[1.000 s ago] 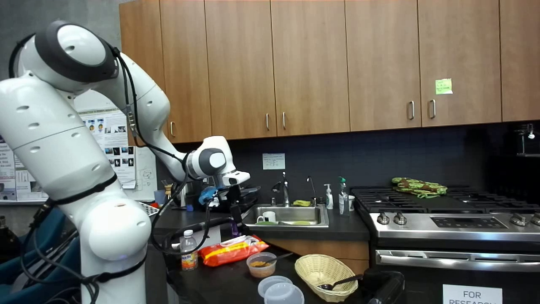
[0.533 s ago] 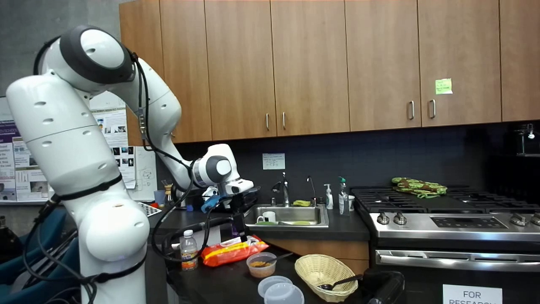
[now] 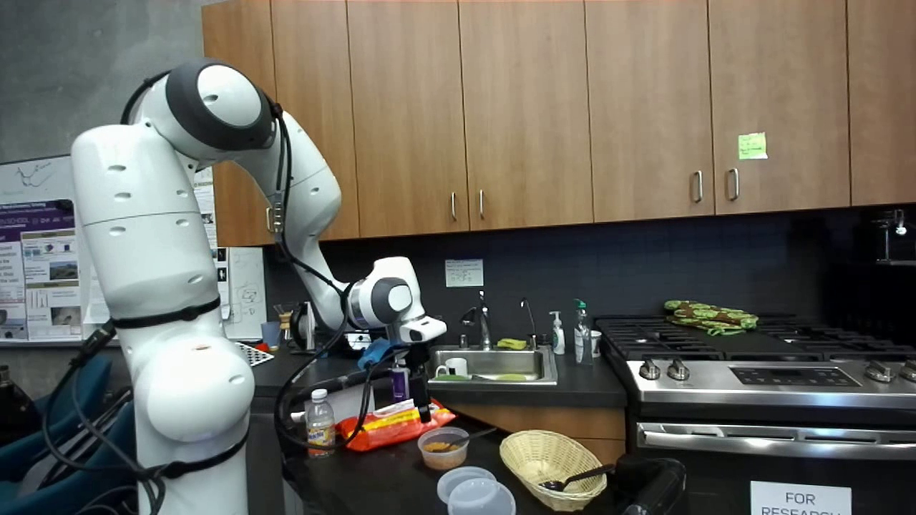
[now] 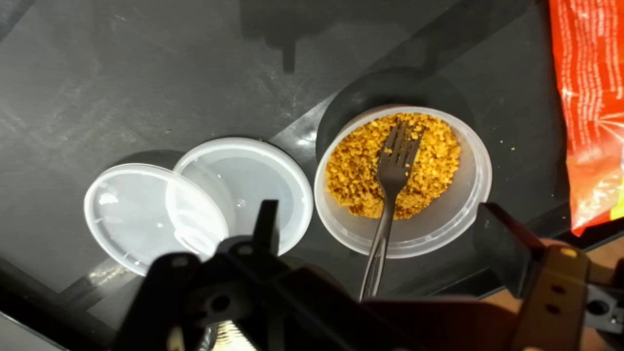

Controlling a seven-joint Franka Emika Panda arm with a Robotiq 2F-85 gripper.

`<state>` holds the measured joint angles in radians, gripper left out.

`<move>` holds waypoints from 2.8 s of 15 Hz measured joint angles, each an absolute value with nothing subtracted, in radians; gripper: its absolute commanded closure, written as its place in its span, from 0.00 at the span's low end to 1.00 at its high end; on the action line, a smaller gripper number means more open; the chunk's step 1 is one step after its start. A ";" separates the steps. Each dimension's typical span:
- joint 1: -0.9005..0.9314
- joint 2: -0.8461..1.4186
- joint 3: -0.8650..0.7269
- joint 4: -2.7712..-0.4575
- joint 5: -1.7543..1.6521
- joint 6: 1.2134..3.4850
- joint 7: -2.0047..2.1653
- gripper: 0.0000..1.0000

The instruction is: Remove the plastic fork from the lunchbox and put it in the basket on the right

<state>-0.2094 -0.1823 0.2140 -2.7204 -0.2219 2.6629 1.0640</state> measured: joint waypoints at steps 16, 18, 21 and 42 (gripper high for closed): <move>-0.183 -0.163 0.183 -2.708 -0.223 2.667 1.064 0.00; -0.172 -0.158 0.167 -2.699 -0.223 2.667 1.064 0.00; -0.163 -0.137 0.145 -2.666 -0.223 2.667 1.064 0.00; -0.037 0.201 -0.091 -2.397 -0.421 2.631 1.186 0.26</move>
